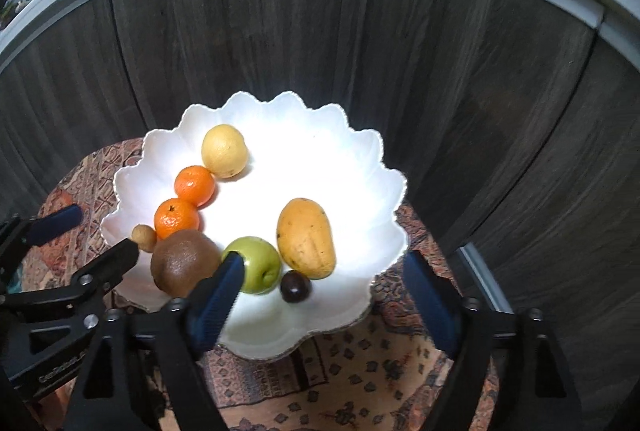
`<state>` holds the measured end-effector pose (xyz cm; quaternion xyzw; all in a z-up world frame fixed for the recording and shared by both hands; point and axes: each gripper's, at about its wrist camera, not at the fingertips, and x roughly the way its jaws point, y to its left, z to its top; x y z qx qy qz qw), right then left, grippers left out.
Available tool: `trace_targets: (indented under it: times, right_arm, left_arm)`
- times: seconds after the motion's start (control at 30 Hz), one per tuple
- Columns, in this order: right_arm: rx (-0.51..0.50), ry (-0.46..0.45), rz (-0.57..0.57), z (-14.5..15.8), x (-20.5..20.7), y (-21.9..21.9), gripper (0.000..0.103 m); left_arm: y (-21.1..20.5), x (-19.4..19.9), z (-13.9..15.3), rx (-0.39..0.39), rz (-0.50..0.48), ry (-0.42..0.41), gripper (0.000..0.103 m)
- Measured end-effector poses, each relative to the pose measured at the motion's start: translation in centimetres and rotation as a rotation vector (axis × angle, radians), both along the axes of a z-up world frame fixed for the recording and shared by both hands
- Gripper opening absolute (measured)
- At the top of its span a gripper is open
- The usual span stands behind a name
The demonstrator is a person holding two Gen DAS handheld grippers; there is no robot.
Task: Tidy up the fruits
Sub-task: 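Lower the plum and tan fruit into the white bowl and open both tools, then grasp the second dark plum with the left tool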
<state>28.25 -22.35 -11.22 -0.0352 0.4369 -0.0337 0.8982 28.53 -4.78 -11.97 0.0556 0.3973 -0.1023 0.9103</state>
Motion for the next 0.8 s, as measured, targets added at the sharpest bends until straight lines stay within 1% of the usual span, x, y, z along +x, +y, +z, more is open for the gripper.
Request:
trace_targets:
  times: [0.03, 0.23, 0.53, 0.8]
  right_arm:
    - [-0.003, -0.004, -0.002, 0.2, -0.1, 0.0, 0.089]
    - [-0.014, -0.030, -0.010, 1.4, -1.5, 0.1, 0.092]
    - [-0.005, -0.055, -0.018, 2.6, -4.4, -0.2, 0.093]
    - [-0.005, -0.037, -0.014, 1.6, -7.4, -0.1, 0.093]
  left_arm:
    - [0.2, -0.3, 0.3, 0.008, 0.011, -0.009, 0.091]
    - [0.5, -2.2, 1.6, 0.022, 0.024, -0.037, 0.097]
    - [0.5, -5.7, 2.2, 0.012, 0.027, -0.043, 0.097]
    - [0.3, -8.7, 1.0, 0.001, 0.017, -0.015, 0.096]
